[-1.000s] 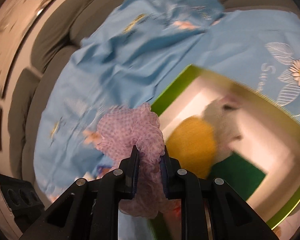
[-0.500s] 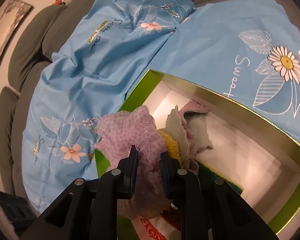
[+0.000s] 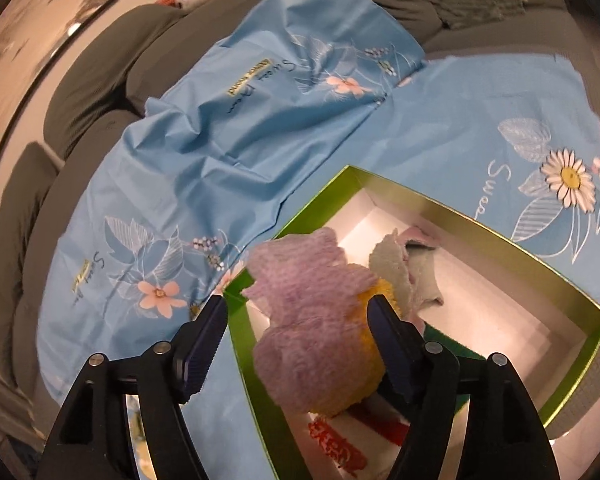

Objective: Organize soft objects
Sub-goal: 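Move the right gripper back to the olive-green cloth on the towel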

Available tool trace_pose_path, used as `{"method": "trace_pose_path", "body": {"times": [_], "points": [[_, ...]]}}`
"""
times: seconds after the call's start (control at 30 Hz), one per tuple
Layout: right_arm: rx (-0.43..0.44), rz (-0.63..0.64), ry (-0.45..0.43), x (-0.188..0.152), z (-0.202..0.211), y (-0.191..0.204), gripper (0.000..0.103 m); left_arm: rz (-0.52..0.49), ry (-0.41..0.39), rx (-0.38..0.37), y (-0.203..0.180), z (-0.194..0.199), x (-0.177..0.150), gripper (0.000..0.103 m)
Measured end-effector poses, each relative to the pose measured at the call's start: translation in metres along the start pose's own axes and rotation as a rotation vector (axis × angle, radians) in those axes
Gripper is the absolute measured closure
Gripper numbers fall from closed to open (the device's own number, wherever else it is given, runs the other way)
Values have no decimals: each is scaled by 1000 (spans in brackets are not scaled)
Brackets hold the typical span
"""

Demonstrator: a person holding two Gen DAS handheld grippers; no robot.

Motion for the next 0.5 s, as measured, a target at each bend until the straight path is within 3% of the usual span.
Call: {"method": "trace_pose_path", "body": {"times": [0.23, 0.5], "points": [[15, 179, -7, -18, 6, 49, 20, 62, -34, 181, 104, 38, -4, 20], [144, 350, 89, -84, -3, 123, 17, 215, -25, 244, 176, 49, -33, 20]]}}
Point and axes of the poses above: each gripper's, at about its wrist camera, not at the fingertips, and z roughly against the way its jaws point, y to its left, x to its top, the point moved 10 cm from there along -z, roughly the way its jaws point, and after that the axes turned 9 degrees about -y, right-handed, at the moved point
